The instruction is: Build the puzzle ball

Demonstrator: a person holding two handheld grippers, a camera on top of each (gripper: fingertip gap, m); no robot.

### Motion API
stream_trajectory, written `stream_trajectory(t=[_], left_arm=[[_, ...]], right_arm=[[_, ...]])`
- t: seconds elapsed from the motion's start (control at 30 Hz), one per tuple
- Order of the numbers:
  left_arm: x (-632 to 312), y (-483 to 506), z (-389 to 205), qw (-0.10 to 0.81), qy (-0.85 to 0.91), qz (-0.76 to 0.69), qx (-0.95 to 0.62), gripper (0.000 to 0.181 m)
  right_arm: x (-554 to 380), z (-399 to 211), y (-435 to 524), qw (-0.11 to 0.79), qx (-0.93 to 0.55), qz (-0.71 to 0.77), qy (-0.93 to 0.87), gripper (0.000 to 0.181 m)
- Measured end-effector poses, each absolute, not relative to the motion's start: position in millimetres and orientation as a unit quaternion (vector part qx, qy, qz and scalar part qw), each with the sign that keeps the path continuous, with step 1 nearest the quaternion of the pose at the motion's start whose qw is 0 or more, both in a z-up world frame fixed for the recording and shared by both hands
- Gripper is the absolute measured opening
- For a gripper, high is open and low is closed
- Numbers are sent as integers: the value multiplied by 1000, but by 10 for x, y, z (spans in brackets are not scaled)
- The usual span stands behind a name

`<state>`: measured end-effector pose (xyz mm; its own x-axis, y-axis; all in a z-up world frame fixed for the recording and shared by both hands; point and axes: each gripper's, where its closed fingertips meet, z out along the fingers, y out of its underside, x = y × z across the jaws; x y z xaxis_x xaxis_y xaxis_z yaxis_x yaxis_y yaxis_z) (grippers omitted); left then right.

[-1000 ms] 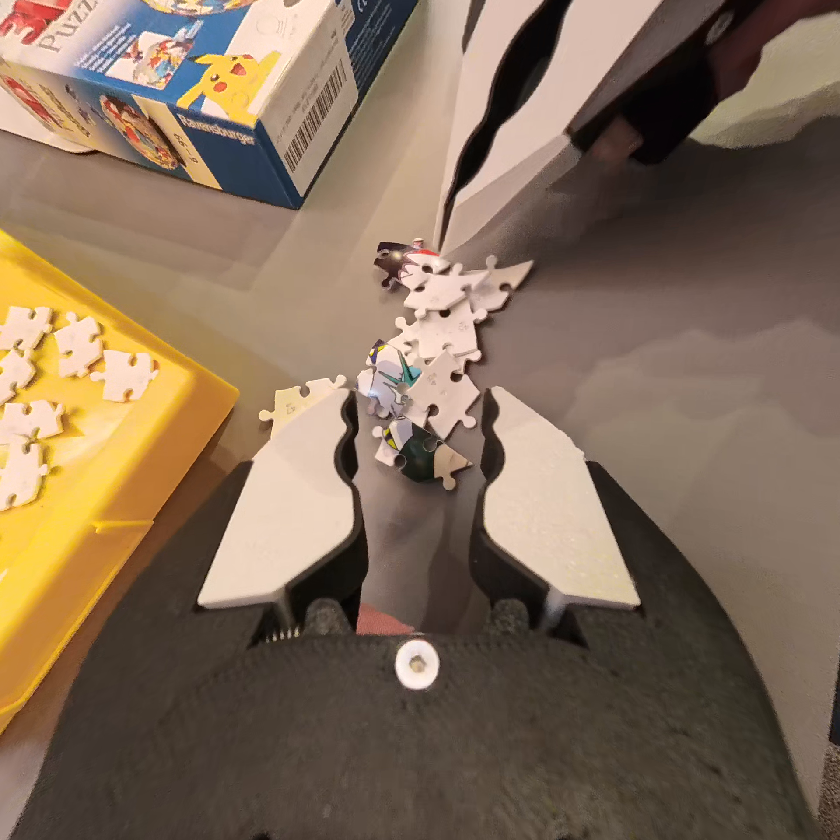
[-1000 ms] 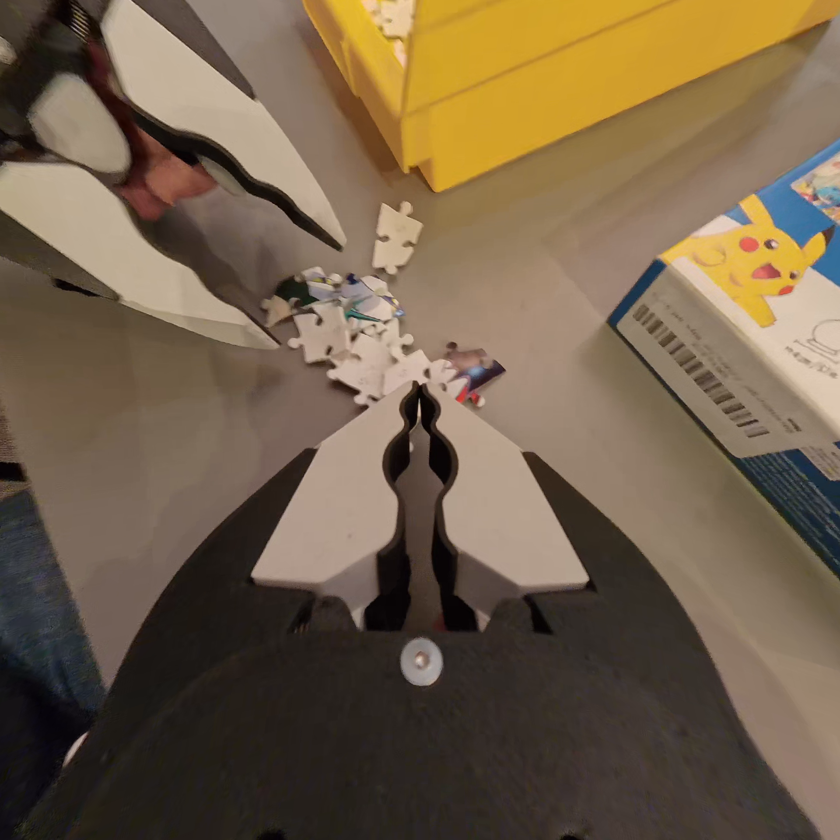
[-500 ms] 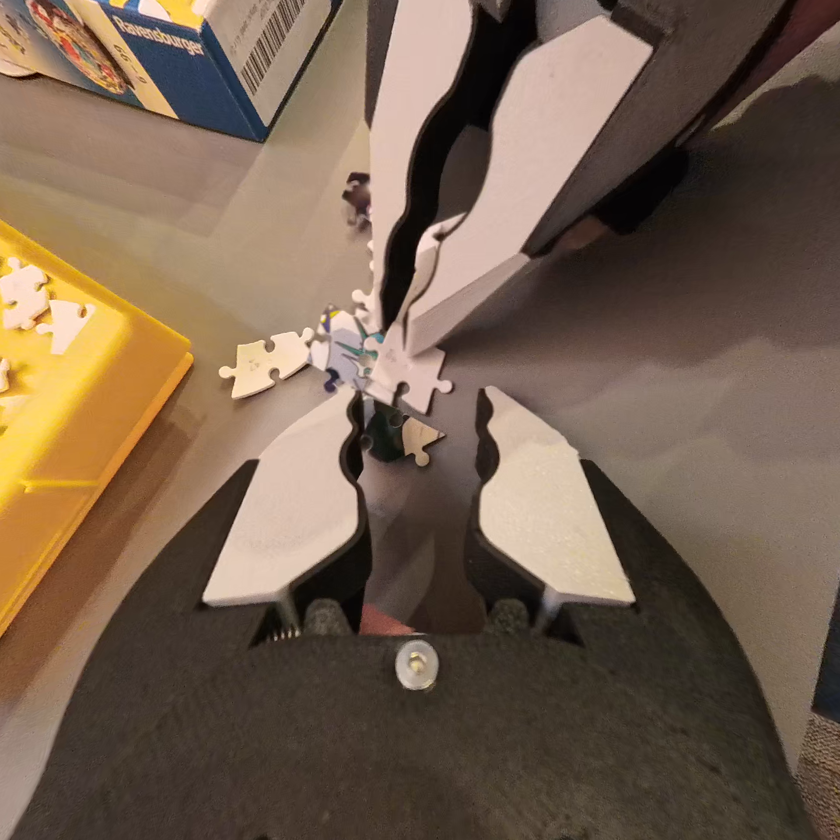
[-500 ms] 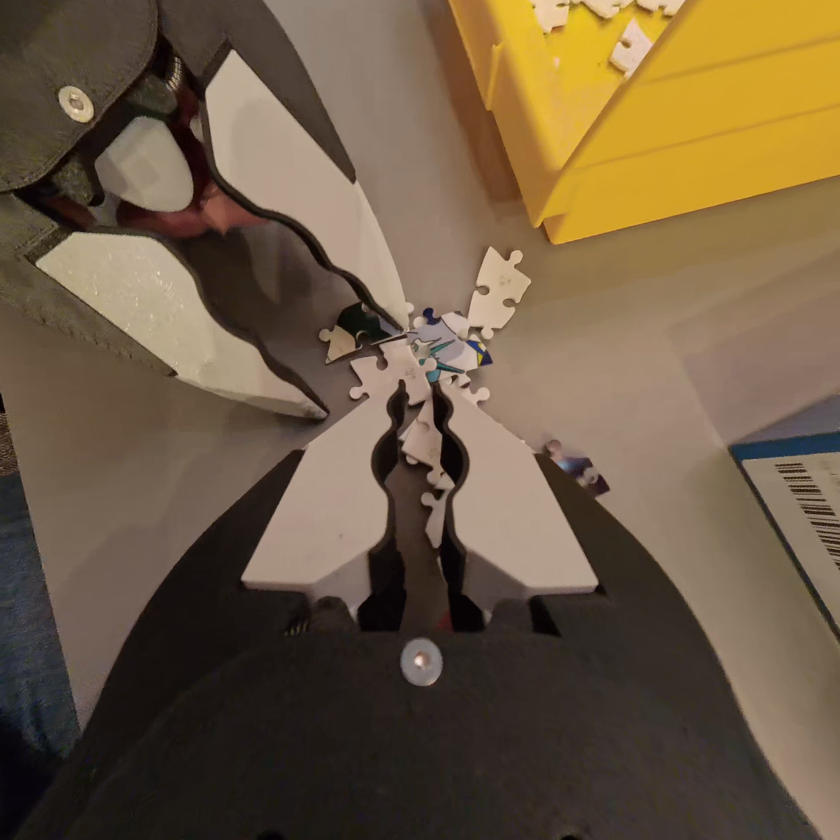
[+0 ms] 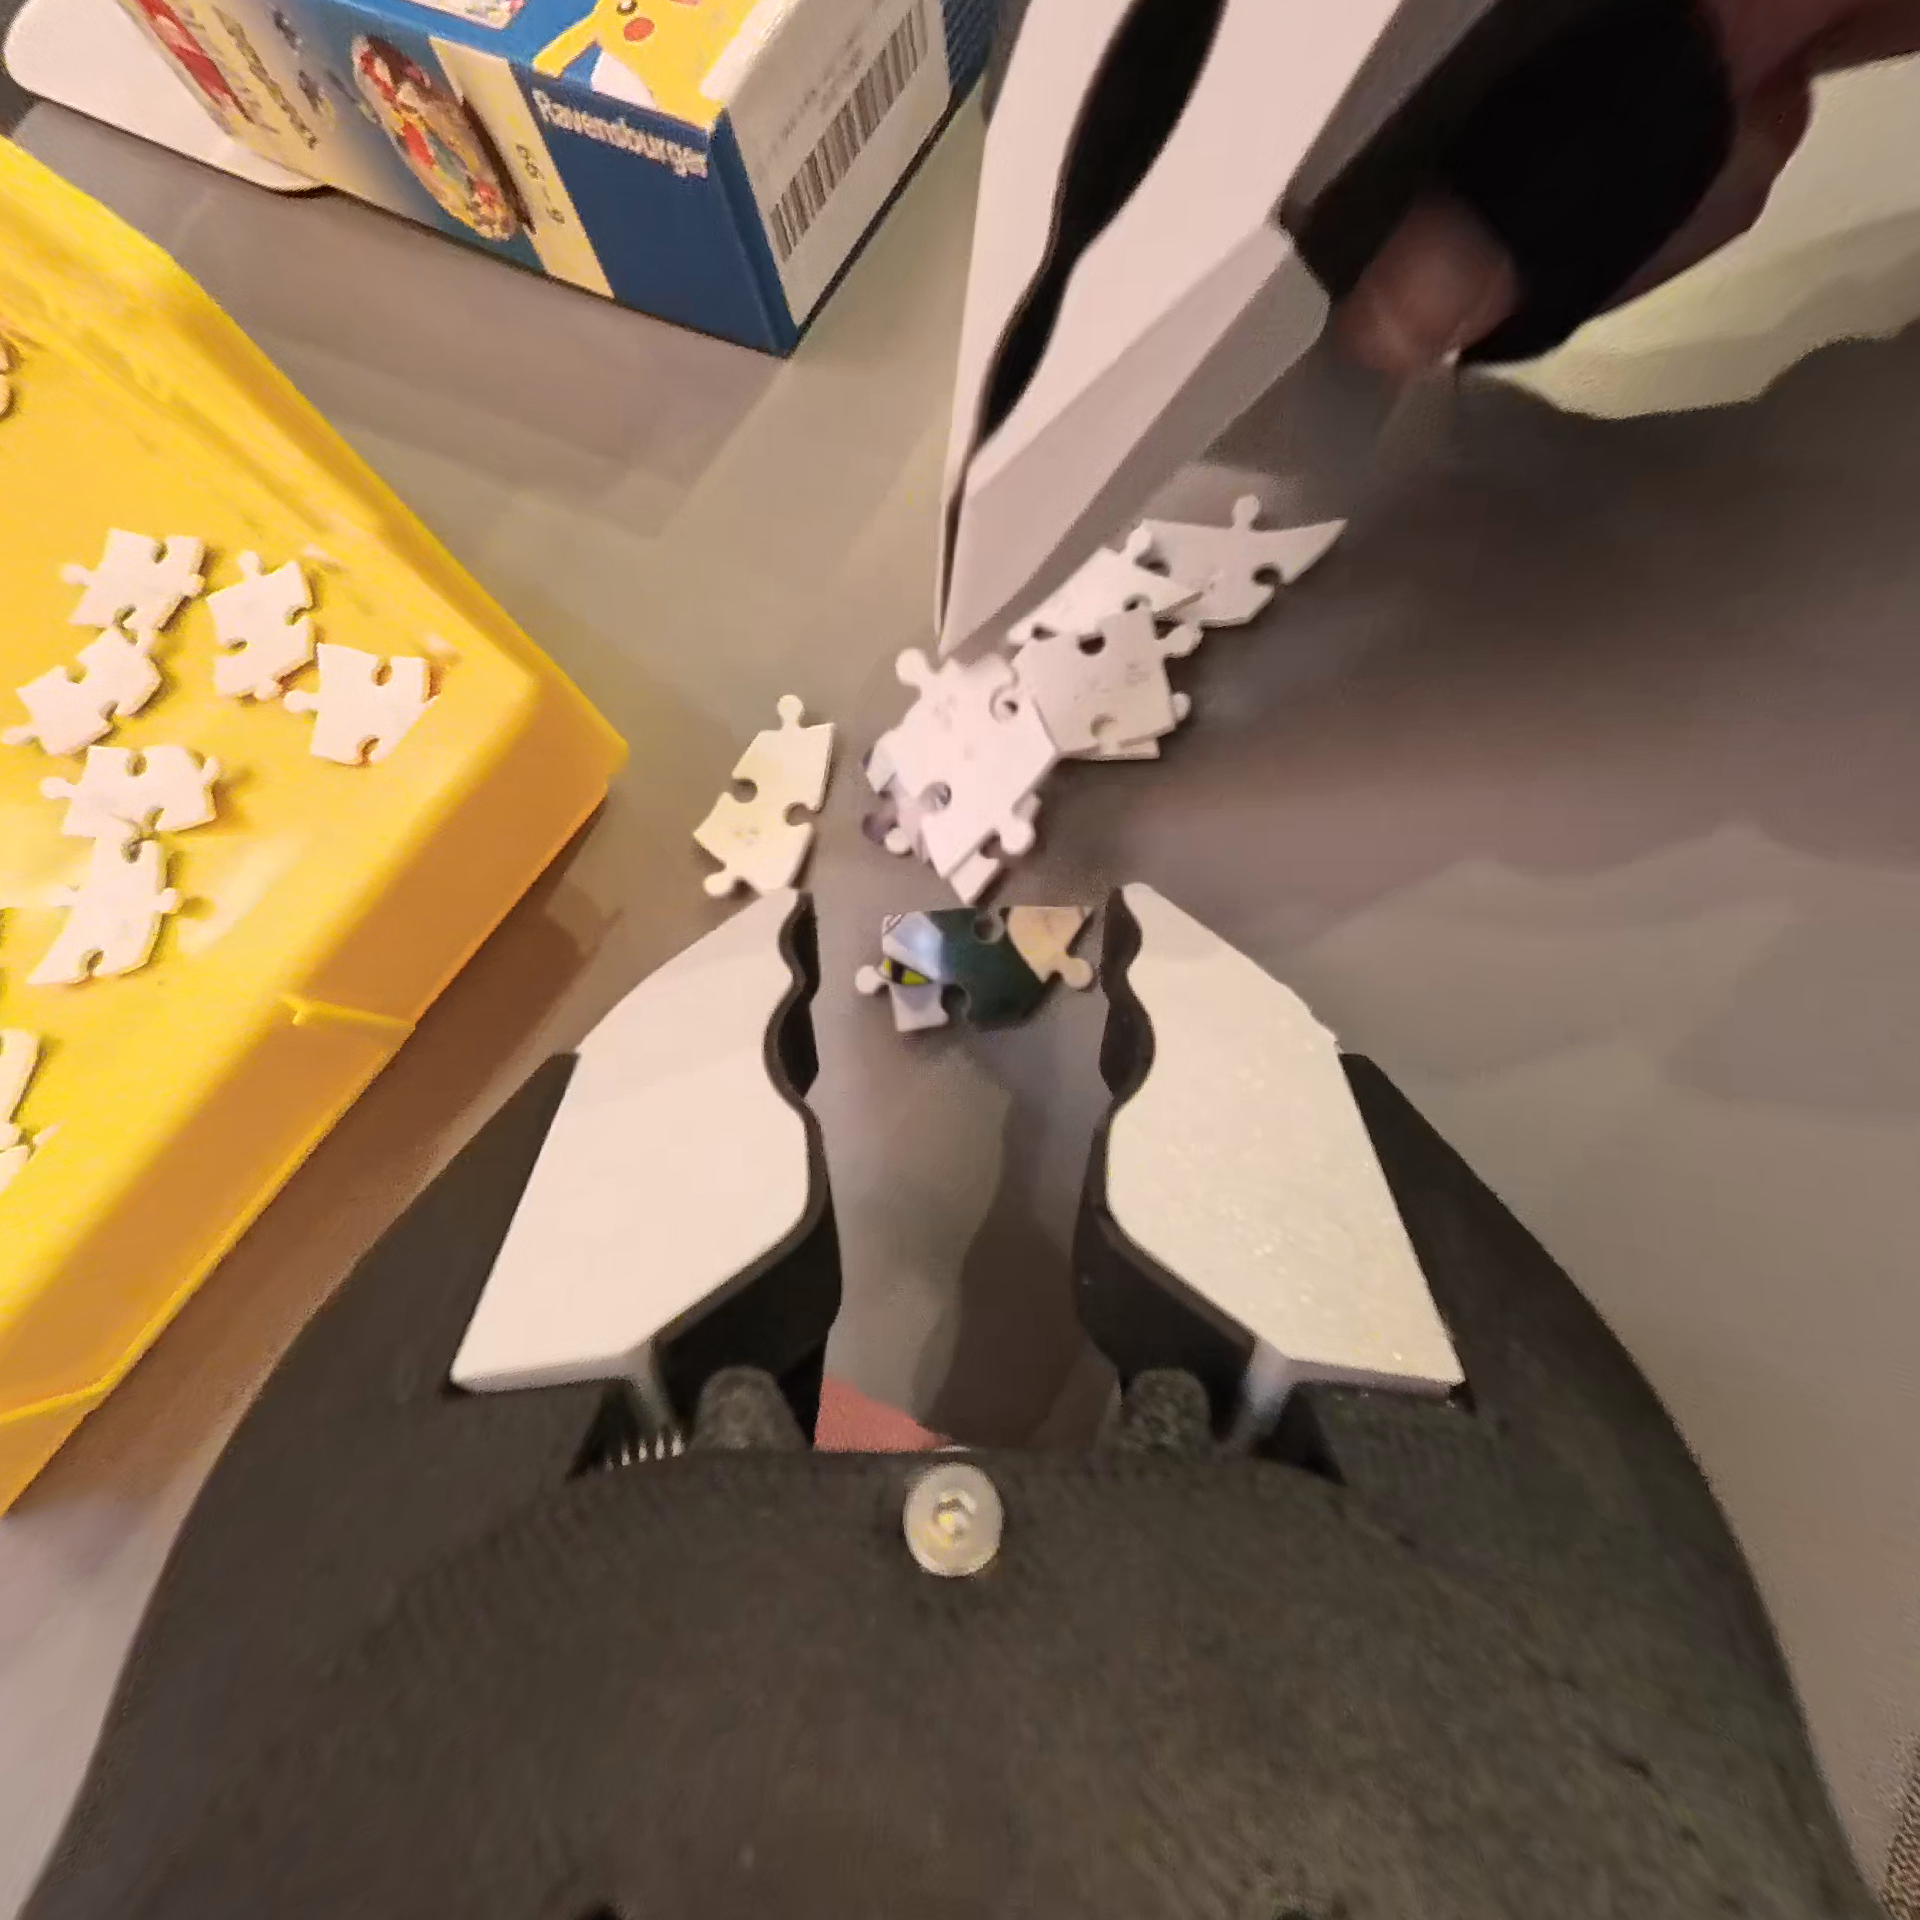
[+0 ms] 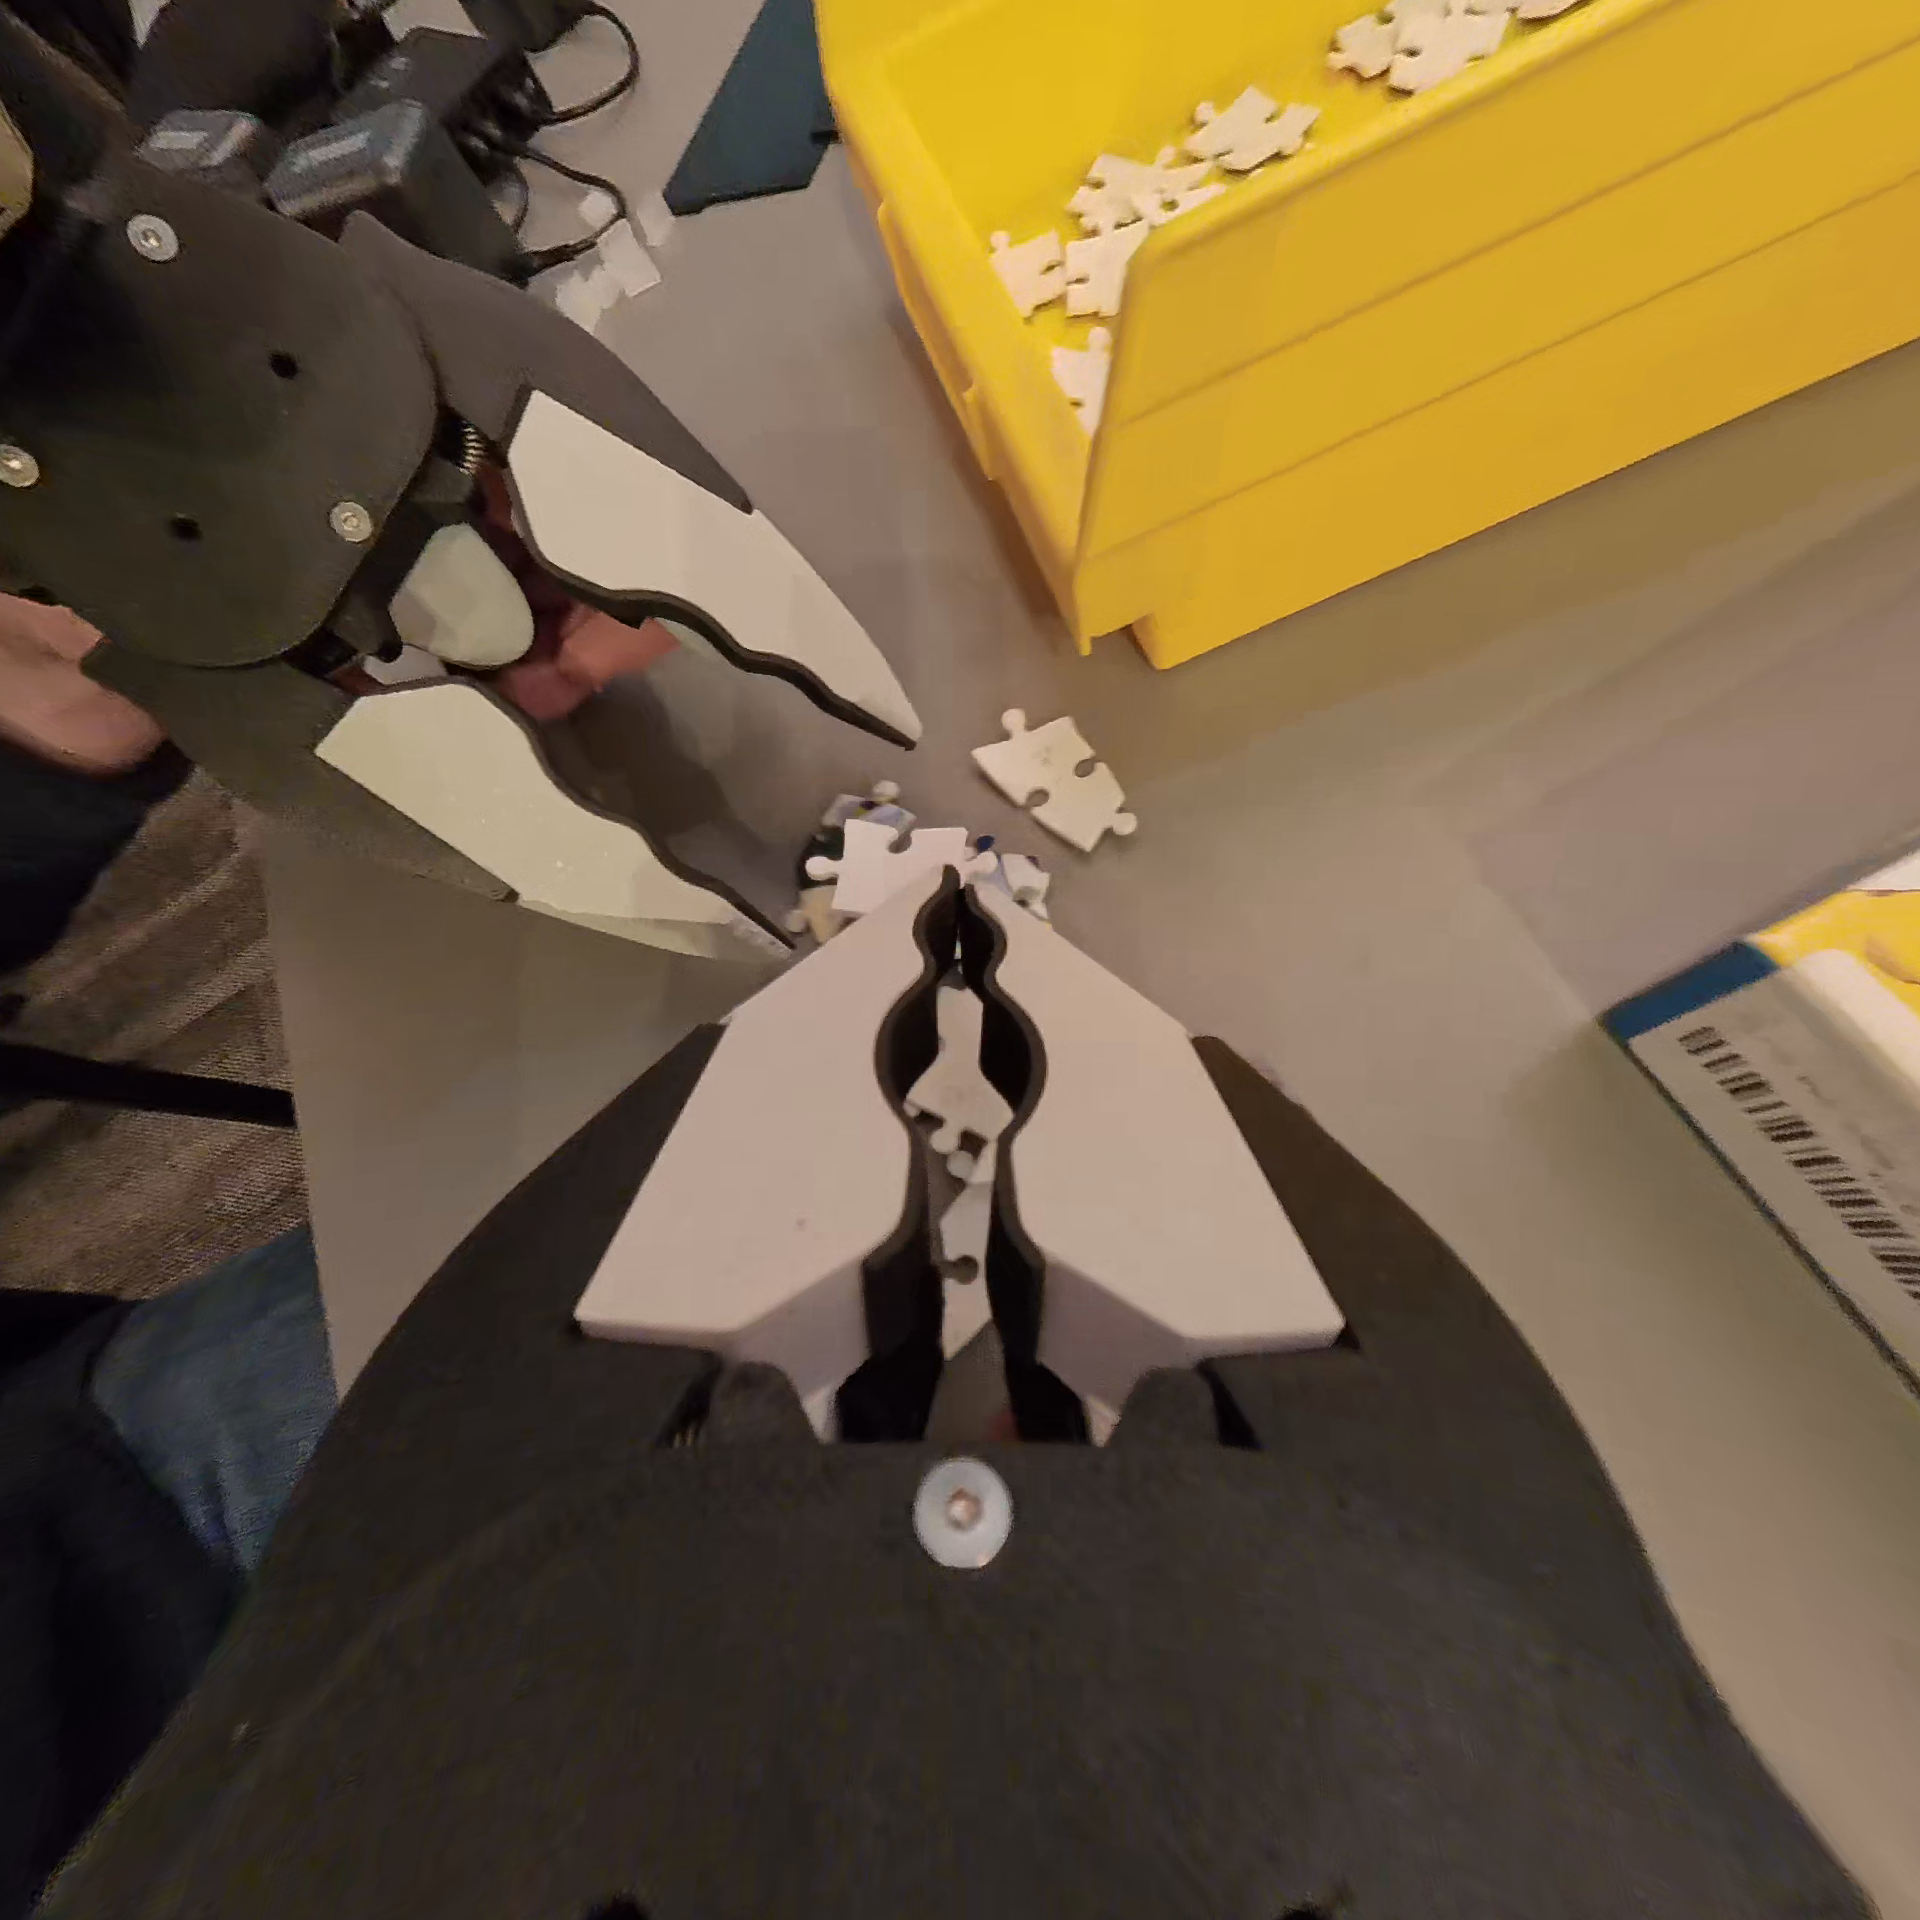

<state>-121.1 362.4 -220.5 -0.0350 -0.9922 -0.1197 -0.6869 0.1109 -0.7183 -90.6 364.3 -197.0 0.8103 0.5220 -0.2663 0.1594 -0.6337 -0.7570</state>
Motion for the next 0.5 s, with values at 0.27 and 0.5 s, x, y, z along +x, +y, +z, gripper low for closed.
stream_trajectory(t=[0.27, 0.5], left_arm=[[-1141, 3710, -2223, 317, 691, -209, -615, 55], [-1073, 3589, -2334, 256, 693, -229, -634, 58]], right_arm=[[-640, -1958, 3762, 404, -879, 191, -166, 0], [-537, -2009, 3768, 408, -885, 158, -161, 0]])
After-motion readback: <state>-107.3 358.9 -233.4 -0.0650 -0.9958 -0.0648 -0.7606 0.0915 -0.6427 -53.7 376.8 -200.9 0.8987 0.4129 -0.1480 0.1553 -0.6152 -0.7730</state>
